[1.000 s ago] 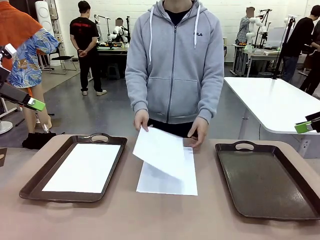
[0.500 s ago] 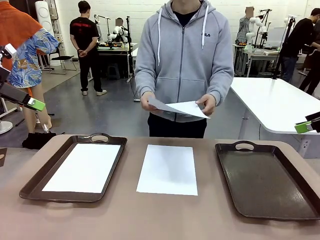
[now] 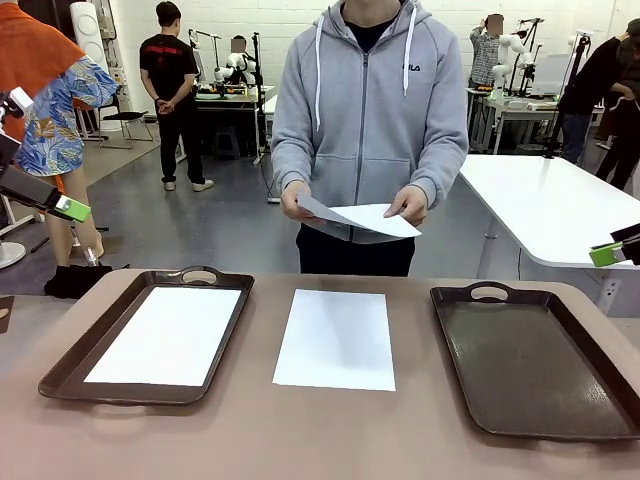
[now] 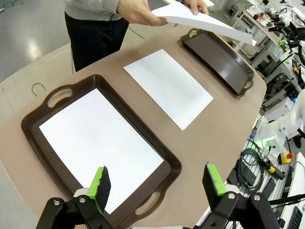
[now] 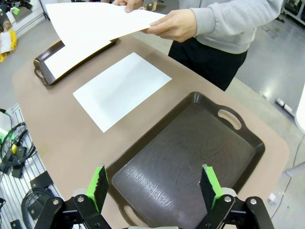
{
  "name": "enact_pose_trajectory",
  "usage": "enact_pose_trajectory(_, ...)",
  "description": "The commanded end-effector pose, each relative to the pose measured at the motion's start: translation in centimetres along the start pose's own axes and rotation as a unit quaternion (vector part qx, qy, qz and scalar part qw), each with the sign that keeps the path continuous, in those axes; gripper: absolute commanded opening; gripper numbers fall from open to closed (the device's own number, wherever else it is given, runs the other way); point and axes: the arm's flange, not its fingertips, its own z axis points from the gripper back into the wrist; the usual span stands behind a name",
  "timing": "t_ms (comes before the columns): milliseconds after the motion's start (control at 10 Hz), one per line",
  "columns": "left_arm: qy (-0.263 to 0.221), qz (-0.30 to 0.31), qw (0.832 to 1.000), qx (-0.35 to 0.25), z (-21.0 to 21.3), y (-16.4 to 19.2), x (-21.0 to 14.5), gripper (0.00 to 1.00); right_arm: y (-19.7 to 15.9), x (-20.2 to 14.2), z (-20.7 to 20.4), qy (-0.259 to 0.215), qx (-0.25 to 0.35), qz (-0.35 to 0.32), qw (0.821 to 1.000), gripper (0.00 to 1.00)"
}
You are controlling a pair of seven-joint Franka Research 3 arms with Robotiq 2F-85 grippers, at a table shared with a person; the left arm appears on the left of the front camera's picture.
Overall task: Sort the A4 documents.
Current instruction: Receive the A4 Paper.
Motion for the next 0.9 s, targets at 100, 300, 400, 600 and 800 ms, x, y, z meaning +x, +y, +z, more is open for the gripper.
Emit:
enact_pose_trajectory(100, 0.003, -0.005, 1.000, -0.002, 0.05, 0.08, -0.12, 1.00, -0.12, -0.09, -0.21, -0.005, 0.010, 0.001, 1.000, 1.00)
enact_pose_trajectory(300, 0.003, -0.005, 1.000, -0.002, 0.05, 0.08, -0.12, 1.00, -0.12, -0.09, -0.21, -0.005, 0.010, 0.001, 1.000, 1.00)
enact_pose_trajectory(400, 0.003, -0.005, 1.000, -0.002, 0.05, 0.08, -0.12, 1.00, -0.12, -0.09, -0.21, -0.005, 0.010, 0.001, 1.000, 1.00)
enact_pose_trajectory(600, 0.003, -0.005, 1.000, -0.002, 0.05, 0.08, -0.12, 1.00, -0.12, -0.09, -0.21, -0.005, 0.010, 0.001, 1.000, 1.00)
enact_pose_trajectory(800, 0.003, -0.005, 1.000, -0.002, 0.05, 0.08, -0.12, 1.00, -0.12, -0.09, -0.21, -0.005, 0.010, 0.001, 1.000, 1.00)
